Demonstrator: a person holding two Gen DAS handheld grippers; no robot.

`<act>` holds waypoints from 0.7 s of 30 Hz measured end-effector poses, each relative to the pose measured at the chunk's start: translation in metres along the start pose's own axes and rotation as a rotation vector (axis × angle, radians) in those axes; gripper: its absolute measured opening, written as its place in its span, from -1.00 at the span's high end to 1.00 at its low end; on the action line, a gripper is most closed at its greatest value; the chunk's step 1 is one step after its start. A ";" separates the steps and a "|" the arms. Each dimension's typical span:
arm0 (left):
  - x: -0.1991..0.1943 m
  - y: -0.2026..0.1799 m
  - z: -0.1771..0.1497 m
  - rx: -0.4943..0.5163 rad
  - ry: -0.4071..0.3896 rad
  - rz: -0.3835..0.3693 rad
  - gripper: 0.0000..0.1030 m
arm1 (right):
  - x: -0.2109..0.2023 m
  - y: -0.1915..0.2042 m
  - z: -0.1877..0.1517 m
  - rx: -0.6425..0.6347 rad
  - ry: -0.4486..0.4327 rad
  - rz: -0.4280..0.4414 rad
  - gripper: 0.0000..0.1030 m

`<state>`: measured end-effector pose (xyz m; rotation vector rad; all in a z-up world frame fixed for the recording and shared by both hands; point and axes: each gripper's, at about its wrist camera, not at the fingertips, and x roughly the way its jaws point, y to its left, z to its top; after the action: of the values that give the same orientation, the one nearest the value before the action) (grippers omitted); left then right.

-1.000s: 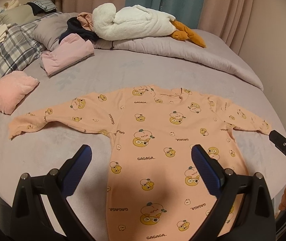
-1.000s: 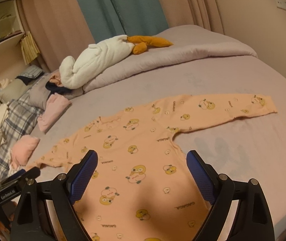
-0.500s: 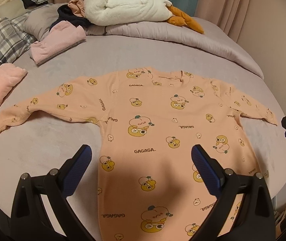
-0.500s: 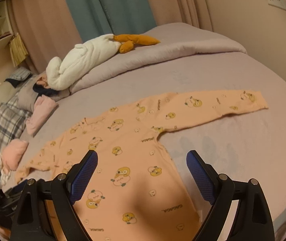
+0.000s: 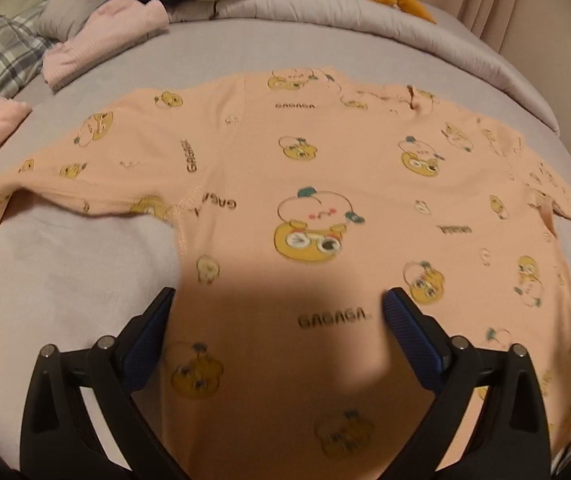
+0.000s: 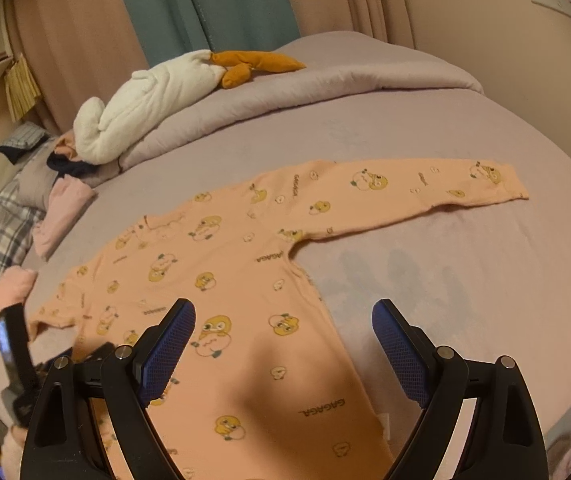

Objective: Fold small clothes
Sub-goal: 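Move the right tool to the sleeve cuff and close on it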

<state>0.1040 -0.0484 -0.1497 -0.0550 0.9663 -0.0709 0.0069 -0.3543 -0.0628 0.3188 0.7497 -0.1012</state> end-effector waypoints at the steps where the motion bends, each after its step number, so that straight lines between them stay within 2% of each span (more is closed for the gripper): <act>1: 0.000 -0.001 -0.001 0.005 -0.017 0.003 -1.00 | 0.000 0.000 0.000 -0.002 -0.001 -0.002 -0.77; 12: 0.003 -0.001 -0.005 0.010 -0.043 0.018 -1.00 | 0.002 0.000 -0.001 0.003 -0.003 -0.008 -0.76; 21: 0.004 -0.004 -0.004 0.011 -0.043 0.020 -1.00 | -0.002 0.009 0.003 -0.046 -0.006 -0.071 -0.76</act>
<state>0.1026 -0.0524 -0.1549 -0.0368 0.9235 -0.0562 0.0094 -0.3465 -0.0569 0.2480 0.7563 -0.1512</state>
